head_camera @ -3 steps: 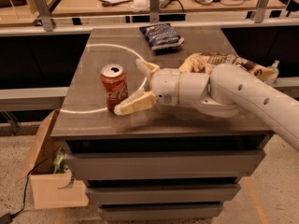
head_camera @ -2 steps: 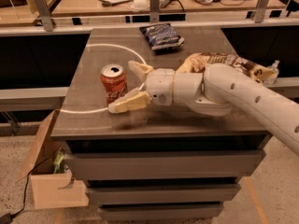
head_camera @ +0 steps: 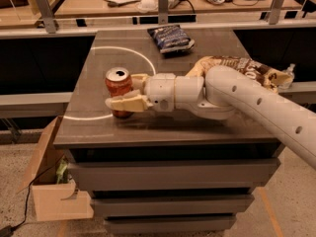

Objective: Knock coke can over

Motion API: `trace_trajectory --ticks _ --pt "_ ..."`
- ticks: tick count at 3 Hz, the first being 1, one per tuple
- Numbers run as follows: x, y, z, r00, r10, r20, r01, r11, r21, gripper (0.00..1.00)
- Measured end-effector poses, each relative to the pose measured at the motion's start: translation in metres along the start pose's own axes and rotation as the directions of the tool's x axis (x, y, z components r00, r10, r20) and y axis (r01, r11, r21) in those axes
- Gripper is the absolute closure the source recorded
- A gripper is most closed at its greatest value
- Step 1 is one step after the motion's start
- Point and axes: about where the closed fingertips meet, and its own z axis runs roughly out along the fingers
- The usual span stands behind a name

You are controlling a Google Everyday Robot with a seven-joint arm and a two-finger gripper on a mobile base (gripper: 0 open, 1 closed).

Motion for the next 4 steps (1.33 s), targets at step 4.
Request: trace_trajectory --ticks 4 --pt "-0.048 -0.073 -0.063 0.856 -0.457 -0.240 0.492 0.8634 0.111 1.00"
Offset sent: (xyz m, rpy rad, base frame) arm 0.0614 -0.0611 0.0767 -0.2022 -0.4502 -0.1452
